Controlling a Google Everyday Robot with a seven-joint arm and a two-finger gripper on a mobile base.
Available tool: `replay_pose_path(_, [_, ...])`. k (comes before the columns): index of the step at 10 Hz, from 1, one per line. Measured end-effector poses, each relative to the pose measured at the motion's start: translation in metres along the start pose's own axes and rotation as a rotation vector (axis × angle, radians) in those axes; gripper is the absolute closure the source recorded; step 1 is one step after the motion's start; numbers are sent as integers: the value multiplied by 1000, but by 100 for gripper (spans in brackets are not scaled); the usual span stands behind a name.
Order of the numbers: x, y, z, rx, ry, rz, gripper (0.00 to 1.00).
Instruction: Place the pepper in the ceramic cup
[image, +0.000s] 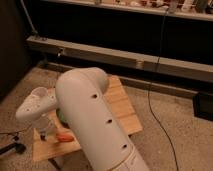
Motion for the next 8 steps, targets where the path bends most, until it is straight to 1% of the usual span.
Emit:
replay_pose_path(1, [-10,-8,-27,8,-53,38,100])
replay_pose_path(2, [-15,-16,-51,16,-96,72,100])
replay_pose_path(4, [-23,-37,-122,46,-215,163,100])
replay_pose_path(5, [-24,-49,-158,84,-278,203,100])
replay_pose_path(6, [-25,-57,-177,117,-314,217,100])
replay_pose_path(7, [-28,-64,-195,158,-351,222,100])
replay_pose_path(8, [-33,-68,-209,193,-385,222,100])
